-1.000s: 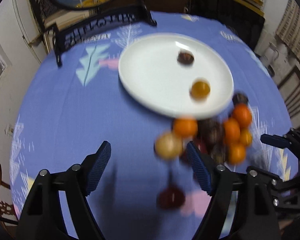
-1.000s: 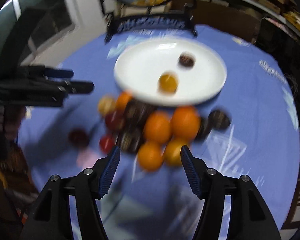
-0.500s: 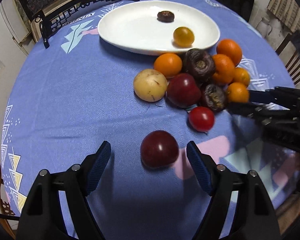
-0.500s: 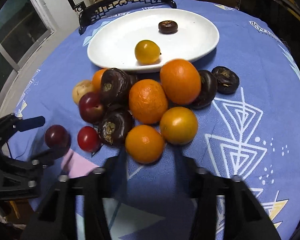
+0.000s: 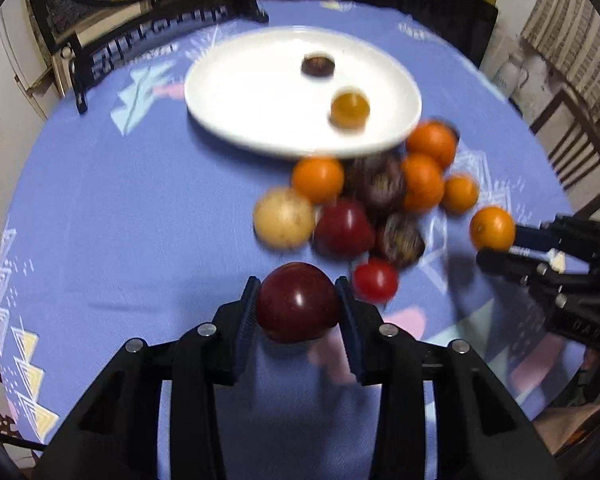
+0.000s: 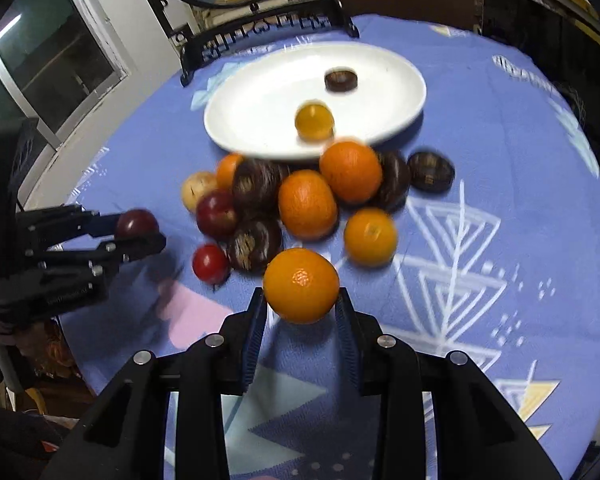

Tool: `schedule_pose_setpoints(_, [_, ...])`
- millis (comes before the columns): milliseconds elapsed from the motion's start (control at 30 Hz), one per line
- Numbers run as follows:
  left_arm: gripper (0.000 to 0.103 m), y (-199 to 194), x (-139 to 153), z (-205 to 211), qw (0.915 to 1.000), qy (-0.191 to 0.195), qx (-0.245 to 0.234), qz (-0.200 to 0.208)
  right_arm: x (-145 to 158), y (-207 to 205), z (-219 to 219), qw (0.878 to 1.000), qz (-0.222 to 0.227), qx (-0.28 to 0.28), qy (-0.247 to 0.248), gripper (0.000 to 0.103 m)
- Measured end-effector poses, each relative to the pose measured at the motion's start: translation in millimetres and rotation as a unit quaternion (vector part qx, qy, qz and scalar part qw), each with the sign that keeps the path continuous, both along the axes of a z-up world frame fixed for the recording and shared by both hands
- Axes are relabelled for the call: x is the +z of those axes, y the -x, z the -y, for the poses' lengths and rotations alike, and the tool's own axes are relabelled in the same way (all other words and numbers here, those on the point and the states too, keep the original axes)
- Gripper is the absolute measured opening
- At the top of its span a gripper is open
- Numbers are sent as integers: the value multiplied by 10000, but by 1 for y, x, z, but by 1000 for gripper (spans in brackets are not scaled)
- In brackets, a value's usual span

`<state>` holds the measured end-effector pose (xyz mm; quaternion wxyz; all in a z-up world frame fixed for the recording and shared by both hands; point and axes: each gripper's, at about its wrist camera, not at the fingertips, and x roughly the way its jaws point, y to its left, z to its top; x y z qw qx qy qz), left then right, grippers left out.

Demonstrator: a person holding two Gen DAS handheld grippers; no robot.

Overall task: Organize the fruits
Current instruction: 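Grasp an orange with the right gripper while the left grasps a dark red plum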

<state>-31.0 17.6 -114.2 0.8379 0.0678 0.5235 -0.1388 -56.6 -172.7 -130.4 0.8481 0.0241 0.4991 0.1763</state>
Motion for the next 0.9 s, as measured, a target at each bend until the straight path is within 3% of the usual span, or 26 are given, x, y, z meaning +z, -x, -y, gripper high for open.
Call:
schedule_pose_setpoints(267, [37, -61, 70, 10, 9962, 88, 109, 859, 74, -56, -3, 9955, 939, 76, -118, 35])
schedule_pose_setpoints(400, [37, -97, 88, 16, 9938, 69, 255, 1077, 89, -89, -8, 9932, 1151, 106, -105, 35])
schedule_pose_setpoints(567, [37, -133, 79, 15, 9941, 18, 518, 949, 81, -127, -13, 9943, 1064, 95, -8, 35])
schedule_pose_setpoints(900, [37, -166, 39, 27, 9964, -267, 520, 609, 55, -166, -17, 9971, 753, 80, 96, 36])
